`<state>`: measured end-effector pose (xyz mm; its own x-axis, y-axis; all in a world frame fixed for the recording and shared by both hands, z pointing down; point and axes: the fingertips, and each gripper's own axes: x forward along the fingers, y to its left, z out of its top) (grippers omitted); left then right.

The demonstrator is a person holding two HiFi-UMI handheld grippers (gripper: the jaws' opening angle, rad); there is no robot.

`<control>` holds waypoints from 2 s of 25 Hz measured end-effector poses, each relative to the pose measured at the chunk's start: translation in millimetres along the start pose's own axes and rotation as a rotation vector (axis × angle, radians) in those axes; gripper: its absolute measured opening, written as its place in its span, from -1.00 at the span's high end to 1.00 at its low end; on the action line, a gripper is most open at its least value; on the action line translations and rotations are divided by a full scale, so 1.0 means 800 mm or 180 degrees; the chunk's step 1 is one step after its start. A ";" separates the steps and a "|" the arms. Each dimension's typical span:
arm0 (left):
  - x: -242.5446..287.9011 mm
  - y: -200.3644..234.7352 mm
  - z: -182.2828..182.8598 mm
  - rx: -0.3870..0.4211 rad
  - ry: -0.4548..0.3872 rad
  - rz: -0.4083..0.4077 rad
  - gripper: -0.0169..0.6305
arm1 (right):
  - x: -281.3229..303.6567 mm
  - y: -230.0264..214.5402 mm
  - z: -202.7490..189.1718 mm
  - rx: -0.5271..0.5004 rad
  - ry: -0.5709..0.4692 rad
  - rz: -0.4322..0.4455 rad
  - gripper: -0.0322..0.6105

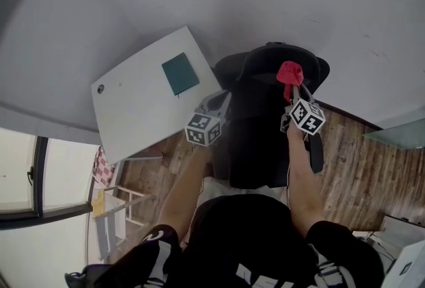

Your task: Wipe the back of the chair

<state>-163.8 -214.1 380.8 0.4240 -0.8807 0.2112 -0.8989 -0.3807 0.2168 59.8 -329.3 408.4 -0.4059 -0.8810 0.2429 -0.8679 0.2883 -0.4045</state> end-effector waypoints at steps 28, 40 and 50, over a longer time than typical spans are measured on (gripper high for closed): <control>-0.015 0.117 -0.119 0.0364 0.0065 -0.0723 0.87 | 0.129 0.149 -0.297 -0.0587 0.0590 0.0269 0.68; 0.012 0.115 -0.175 0.0448 0.0097 -0.0827 0.87 | 0.156 0.124 -0.361 -0.0782 0.0567 0.0129 0.68; 0.008 0.111 -0.221 0.0307 0.0161 -0.0858 0.87 | 0.146 0.068 -0.443 -0.0668 0.0819 -0.0101 0.68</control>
<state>-221.4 -203.9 569.9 0.6519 -0.7298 0.2061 -0.7583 -0.6264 0.1805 -136.4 -283.5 726.8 -0.4135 -0.7749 0.4780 -0.9105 0.3568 -0.2093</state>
